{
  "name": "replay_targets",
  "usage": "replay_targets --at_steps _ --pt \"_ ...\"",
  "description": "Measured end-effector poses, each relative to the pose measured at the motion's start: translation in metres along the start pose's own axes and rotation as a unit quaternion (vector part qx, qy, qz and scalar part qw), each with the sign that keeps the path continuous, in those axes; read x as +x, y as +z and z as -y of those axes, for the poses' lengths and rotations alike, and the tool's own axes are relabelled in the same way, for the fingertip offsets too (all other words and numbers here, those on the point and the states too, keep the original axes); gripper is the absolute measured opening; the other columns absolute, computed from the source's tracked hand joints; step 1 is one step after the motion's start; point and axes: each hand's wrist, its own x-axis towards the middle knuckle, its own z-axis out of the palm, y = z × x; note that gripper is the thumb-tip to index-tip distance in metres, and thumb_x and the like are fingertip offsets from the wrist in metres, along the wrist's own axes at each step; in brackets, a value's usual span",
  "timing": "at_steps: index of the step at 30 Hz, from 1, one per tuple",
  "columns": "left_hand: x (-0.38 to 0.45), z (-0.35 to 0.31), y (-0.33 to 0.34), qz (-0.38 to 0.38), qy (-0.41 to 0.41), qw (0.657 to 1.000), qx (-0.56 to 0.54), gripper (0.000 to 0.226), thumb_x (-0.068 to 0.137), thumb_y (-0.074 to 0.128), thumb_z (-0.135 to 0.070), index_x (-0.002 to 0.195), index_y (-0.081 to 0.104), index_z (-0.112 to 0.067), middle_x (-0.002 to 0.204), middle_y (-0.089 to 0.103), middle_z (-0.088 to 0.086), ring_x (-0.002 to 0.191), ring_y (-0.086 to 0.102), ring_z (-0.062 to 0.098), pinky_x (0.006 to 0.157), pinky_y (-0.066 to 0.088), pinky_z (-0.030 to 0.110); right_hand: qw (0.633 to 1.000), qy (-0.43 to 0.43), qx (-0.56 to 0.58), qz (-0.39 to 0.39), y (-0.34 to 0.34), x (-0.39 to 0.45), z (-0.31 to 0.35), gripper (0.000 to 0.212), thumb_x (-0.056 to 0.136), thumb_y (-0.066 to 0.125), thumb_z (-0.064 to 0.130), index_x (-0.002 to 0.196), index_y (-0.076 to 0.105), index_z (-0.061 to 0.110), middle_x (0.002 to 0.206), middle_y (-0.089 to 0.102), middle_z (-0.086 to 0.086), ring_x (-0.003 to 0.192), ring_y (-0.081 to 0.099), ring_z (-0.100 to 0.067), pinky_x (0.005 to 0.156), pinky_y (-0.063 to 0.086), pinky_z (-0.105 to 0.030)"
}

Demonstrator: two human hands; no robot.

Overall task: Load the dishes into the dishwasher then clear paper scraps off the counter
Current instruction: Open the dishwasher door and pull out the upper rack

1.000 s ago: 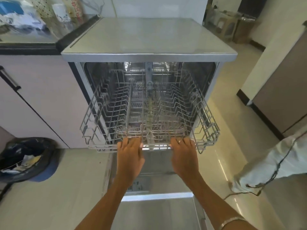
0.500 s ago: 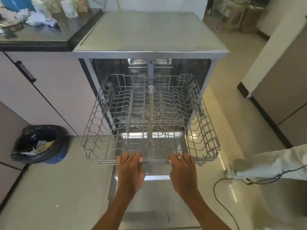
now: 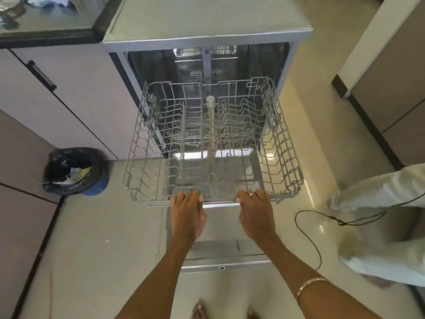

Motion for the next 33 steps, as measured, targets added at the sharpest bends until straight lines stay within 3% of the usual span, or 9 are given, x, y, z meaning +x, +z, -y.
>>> replay_targets --at_steps 11,16,18,20,21,23,24,28,33 --pt "-0.009 -0.010 0.000 0.034 -0.046 0.998 -0.031 0.029 0.102 0.034 -0.027 0.085 0.056 -0.018 0.075 0.056 -0.003 0.075 0.041 0.017 0.076 0.041 0.035 0.998 0.044 0.022 0.030 -0.019 -0.005 0.002 0.014 0.086 0.063 0.004 0.090 0.069 0.015 0.077 0.067 0.002 0.082 0.051 -0.019 0.080 0.040 -0.029" --pt "-0.010 -0.015 -0.015 0.094 -0.042 0.995 -0.009 0.026 0.104 0.037 -0.028 0.092 0.057 -0.018 0.085 0.059 -0.002 0.081 0.045 0.017 0.083 0.044 0.035 0.991 0.071 0.023 0.109 -0.034 0.000 0.008 0.024 0.100 0.046 0.020 0.096 0.069 0.017 0.084 0.068 0.002 0.085 0.053 -0.018 0.087 0.040 -0.030" --pt "-0.004 -0.018 -0.026 0.152 -0.031 0.988 -0.001 0.038 0.105 0.028 -0.036 0.091 0.058 -0.018 0.086 0.059 -0.002 0.082 0.049 0.017 0.084 0.044 0.033 0.982 0.086 0.018 0.170 -0.045 0.011 0.012 0.036 0.104 0.037 0.030 0.091 0.068 0.017 0.081 0.067 -0.001 0.078 0.051 -0.017 0.080 0.043 -0.032" --pt "0.007 -0.021 -0.040 0.196 -0.013 0.980 -0.018 0.052 0.105 0.019 -0.042 0.097 0.063 -0.016 0.097 0.064 0.000 0.095 0.059 0.020 0.092 0.045 0.033 0.971 0.116 0.060 0.202 -0.058 0.022 0.016 0.040 0.105 0.032 0.035 0.085 0.062 0.019 0.079 0.063 0.000 0.073 0.054 -0.017 0.067 0.043 -0.029" --pt "0.014 -0.024 -0.049 0.211 -0.005 0.977 -0.030 0.055 0.105 0.017 -0.042 0.108 0.065 -0.015 0.112 0.065 0.004 0.111 0.058 0.025 0.101 0.043 0.035 0.967 0.125 0.074 0.210 -0.066 0.028 0.018 0.038 0.105 0.030 0.036 0.082 0.057 0.020 0.079 0.061 0.001 0.072 0.055 -0.017 0.064 0.041 -0.028" --pt "0.030 -0.029 -0.072 0.240 0.002 0.970 -0.041 0.054 0.107 0.018 -0.038 0.132 0.057 -0.010 0.144 0.050 0.011 0.140 0.039 0.028 0.119 0.026 0.039 0.962 0.112 0.068 0.238 -0.086 0.041 0.023 0.036 0.105 0.028 0.036 0.078 0.050 0.023 0.077 0.057 0.002 0.071 0.055 -0.018 0.063 0.039 -0.027" --pt "0.037 -0.030 -0.084 0.253 0.003 0.967 -0.038 0.055 0.107 0.017 -0.038 0.137 0.053 -0.009 0.150 0.044 0.014 0.144 0.032 0.027 0.121 0.020 0.039 0.962 0.099 0.055 0.250 -0.096 0.045 0.024 0.037 0.104 0.027 0.036 0.078 0.050 0.023 0.076 0.058 0.000 0.072 0.056 -0.020 0.064 0.040 -0.027" --pt "0.068 -0.041 -0.140 0.305 -0.026 0.952 -0.025 0.058 0.105 0.016 -0.037 0.130 0.053 -0.002 0.143 0.046 0.022 0.140 0.035 0.032 0.120 0.023 0.045 0.956 0.091 0.017 0.280 -0.138 0.063 0.039 0.047 0.104 0.024 0.037 0.099 0.063 0.012 0.090 0.068 -0.013 0.087 0.065 -0.029 0.077 0.052 -0.036" --pt "0.093 -0.063 -0.207 0.345 -0.086 0.934 -0.043 0.049 0.103 0.021 -0.029 0.107 0.059 0.002 0.125 0.056 0.026 0.116 0.052 0.035 0.106 0.040 0.050 0.946 0.074 -0.024 0.313 -0.190 0.074 0.072 0.051 0.103 0.025 0.039 0.116 0.064 0.009 0.110 0.065 -0.019 0.105 0.063 -0.037 0.088 0.052 -0.044"
